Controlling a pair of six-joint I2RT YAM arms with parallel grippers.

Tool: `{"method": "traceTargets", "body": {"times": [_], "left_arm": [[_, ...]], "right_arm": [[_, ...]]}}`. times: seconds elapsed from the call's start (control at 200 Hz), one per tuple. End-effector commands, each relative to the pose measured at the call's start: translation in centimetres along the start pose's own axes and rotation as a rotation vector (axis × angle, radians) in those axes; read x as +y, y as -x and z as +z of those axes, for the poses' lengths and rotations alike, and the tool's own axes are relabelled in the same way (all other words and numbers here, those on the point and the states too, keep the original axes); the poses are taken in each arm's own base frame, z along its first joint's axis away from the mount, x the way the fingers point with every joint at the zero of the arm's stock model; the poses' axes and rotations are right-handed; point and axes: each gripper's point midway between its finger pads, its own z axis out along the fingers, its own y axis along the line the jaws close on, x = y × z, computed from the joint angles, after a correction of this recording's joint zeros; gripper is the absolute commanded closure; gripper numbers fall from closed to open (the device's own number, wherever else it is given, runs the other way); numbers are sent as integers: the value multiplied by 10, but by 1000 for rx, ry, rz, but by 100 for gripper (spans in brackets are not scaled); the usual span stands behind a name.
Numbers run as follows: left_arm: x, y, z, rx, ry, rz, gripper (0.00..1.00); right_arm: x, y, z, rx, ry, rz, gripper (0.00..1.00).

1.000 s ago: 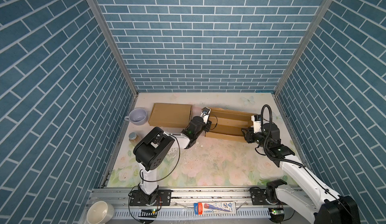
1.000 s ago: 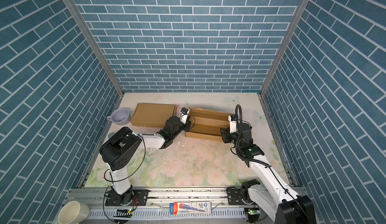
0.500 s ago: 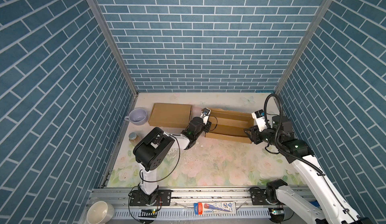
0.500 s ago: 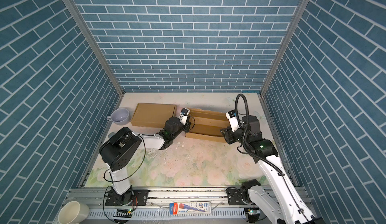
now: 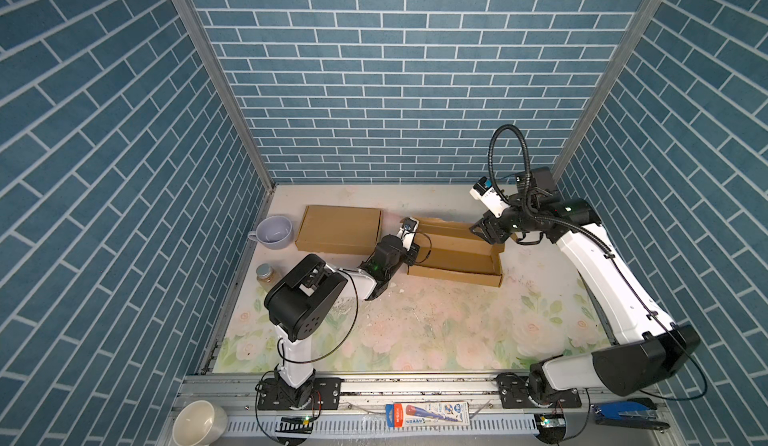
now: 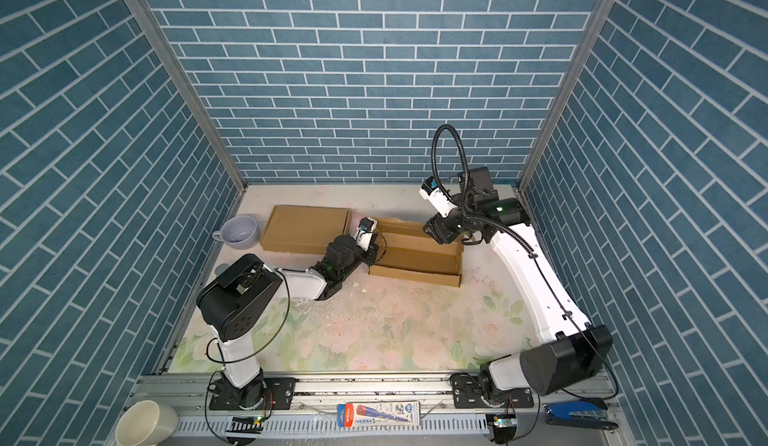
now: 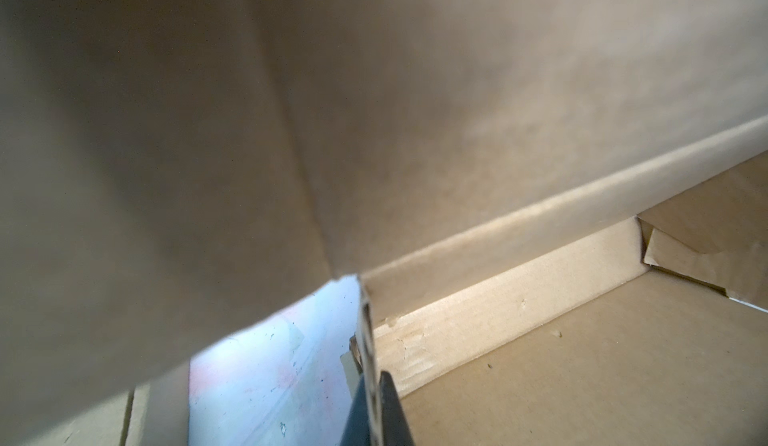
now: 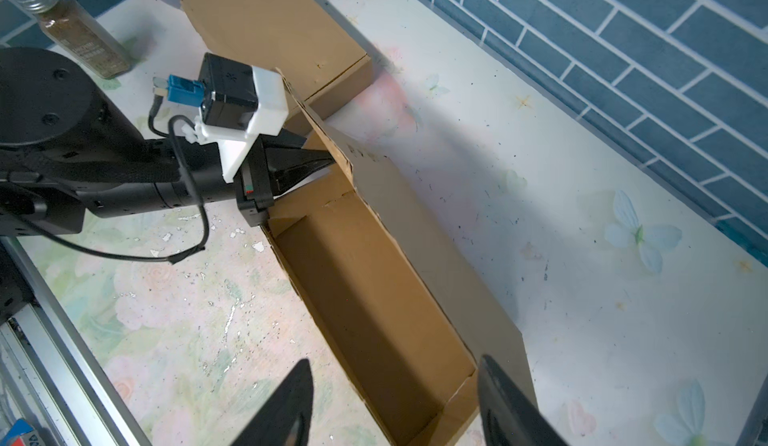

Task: Fold the paper box

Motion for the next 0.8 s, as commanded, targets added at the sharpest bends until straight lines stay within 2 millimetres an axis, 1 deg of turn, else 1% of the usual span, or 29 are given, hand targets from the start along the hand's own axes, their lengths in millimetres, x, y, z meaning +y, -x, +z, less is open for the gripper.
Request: {"method": "traceTargets", "body": {"times": [0.0, 0.14, 0.305, 0.455, 0.505, 0.62, 0.675, 0.73, 0.795], "left_arm": [[-3, -48, -7, 152, -16, 27, 100], [-3, -49, -8, 152, -17, 26, 100], [-5, -50, -7, 153, -24, 24, 100], [-5, -50, -8, 154, -23, 23, 100], [-5, -51, -8, 156, -22, 23, 100], [-4, -51, -9, 156, -21, 22, 100], [-4, -51, -10, 157, -18, 22, 100], [-3, -52, -12, 158, -13, 20, 100], [-1, -51, -15, 153, -1, 12, 97]], "right_arm": [[7, 7, 9, 42, 71, -126, 38], [9, 8, 34, 98, 147, -149, 42], [13, 8, 51, 132, 224, -157, 46], [14, 4, 66, 160, 265, -145, 54], [14, 1, 71, 173, 279, -140, 59], [18, -5, 77, 194, 313, -124, 77], [20, -8, 78, 200, 324, -118, 84], [22, -12, 80, 208, 334, -114, 89], [24, -20, 83, 222, 342, -109, 92]]}}
